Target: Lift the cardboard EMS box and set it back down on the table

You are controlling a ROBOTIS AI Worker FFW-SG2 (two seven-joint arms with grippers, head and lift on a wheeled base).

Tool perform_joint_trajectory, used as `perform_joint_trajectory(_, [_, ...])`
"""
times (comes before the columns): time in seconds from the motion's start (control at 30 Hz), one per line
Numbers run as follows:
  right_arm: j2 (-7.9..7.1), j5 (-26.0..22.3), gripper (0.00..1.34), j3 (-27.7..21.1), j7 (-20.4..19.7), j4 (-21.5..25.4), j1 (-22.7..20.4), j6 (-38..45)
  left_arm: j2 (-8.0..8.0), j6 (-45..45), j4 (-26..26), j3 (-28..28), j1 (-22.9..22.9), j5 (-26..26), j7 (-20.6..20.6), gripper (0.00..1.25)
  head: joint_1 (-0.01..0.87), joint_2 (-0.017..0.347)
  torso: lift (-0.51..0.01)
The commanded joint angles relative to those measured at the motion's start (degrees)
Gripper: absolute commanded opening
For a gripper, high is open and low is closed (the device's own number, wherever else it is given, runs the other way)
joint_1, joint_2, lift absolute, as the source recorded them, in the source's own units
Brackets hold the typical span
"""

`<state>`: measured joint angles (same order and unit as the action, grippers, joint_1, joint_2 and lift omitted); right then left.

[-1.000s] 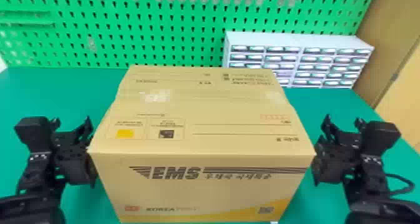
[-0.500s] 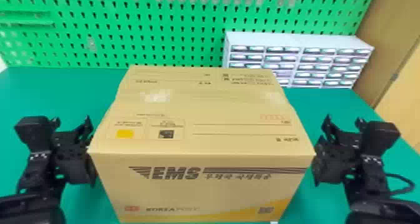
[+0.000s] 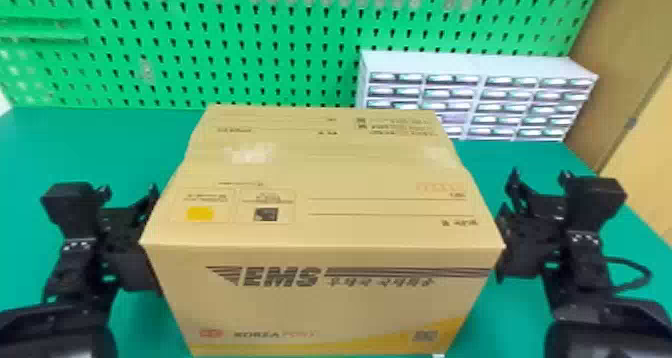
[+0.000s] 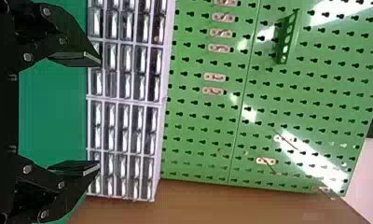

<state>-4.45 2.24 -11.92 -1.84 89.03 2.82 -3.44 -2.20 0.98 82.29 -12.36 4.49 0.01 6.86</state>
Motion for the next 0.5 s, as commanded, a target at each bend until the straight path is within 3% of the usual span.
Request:
perform_joint_trajectory(0.0, [-0.03, -0.92, 0.86, 1.46, 0.00, -0.79, 1.05, 0.01, 0.00, -0.10, -0.82, 1.73, 0.69, 0.25, 0.35, 0.79, 0.678, -0.014, -0.092])
perform_joint_trajectory(0.47, [-0.03, -1.45, 0.86, 6.03, 0.00, -2.37, 2.54, 0.18, 0.00, -0.45, -1.87, 6.83, 2.10, 1.74, 0.70, 0.79, 0.678, -0.014, -0.092])
